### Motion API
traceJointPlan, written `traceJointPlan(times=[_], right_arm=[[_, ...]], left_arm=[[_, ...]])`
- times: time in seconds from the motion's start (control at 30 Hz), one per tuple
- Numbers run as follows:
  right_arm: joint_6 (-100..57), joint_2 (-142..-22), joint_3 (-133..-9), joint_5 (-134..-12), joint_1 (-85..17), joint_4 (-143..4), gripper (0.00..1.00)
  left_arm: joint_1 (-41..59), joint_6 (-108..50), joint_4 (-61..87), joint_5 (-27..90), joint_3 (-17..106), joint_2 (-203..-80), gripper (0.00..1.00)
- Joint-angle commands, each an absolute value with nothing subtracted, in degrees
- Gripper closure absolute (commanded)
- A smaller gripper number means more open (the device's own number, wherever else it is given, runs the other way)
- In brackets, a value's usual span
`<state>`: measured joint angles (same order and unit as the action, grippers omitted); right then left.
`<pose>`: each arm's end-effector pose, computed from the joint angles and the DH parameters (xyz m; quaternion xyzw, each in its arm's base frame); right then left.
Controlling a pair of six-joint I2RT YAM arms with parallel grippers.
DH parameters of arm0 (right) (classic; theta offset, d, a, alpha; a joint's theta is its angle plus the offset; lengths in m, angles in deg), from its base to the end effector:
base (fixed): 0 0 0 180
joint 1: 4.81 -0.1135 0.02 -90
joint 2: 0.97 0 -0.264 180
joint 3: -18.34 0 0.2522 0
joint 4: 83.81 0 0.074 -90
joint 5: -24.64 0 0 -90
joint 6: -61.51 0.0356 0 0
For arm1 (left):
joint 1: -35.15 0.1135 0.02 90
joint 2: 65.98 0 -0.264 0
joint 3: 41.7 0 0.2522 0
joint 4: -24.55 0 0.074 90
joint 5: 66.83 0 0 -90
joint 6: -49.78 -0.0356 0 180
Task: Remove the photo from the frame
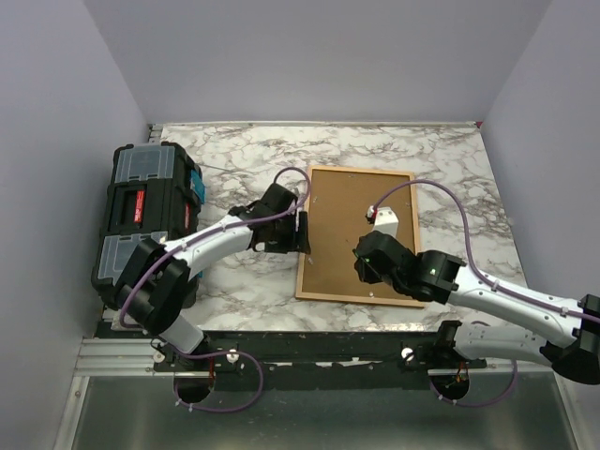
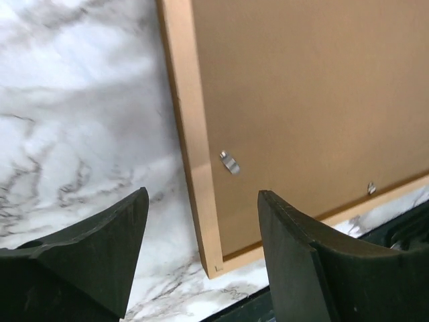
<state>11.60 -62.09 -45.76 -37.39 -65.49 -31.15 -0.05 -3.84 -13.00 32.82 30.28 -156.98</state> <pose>0.1187 0.1772 0.2774 -0.0808 0.9111 0.1130 0.3880 0.2606 -0.1911 0.2042 0.0144 0.9546 -0.2330 0.1854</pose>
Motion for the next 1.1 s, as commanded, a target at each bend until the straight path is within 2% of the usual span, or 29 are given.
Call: traceJointPlan(times=[0.0,0.13,0.23,0.33,0.5,0.6,0.83,1.0,1.03,1.07], right_arm=[[11.6,-58.1,-44.2,-34.4,-65.0,-28.8,1.0],[11.1,-57.6,-44.5,-35.7,-65.1,-29.6,1.0],[10.9,-57.9,-44.4,-36.0,-65.1,-29.9,1.0],[11.2,-57.4,-44.2,-36.5,-65.0,-29.9,1.0],[11.6,-56.0,-43.8,-37.1,-65.1,-30.3,1.0],[11.7,-56.1,-44.1,-37.3,-65.0,-30.2,1.0],[11.2,-56.9,-45.6,-38.2,-65.0,-29.8,1.0],[11.2,-57.0,-46.0,-38.5,-65.0,-29.6,1.0],[11.4,-57.0,-46.0,-38.6,-65.1,-29.5,1.0],[11.5,-57.0,-45.9,-38.6,-65.0,-29.4,1.0]], left_arm=[[-5.3,-6.0,-11.2,32.7,23.8,-152.7,0.33],[-7.1,-4.7,-7.7,34.2,20.3,-153.3,0.36],[-7.6,-4.4,-8.8,32.2,21.1,-156.0,0.5],[-7.6,-5.1,-9.7,30.4,21.9,-157.9,0.59],[-7.6,-10.6,-15.6,27.4,29.1,-163.0,0.79],[-7.6,-13.9,-23.2,21.3,37.0,-167.7,1.0],[-6.9,-22.7,-37.5,4.8,56.6,-179.5,1.0],[-4.0,-25.1,-38.1,4.2,62.1,-182.6,1.0],[-3.2,-24.5,-38.0,4.8,62.3,-182.2,0.92],[-2.5,-23.8,-37.3,6.0,61.9,-181.2,0.79]])
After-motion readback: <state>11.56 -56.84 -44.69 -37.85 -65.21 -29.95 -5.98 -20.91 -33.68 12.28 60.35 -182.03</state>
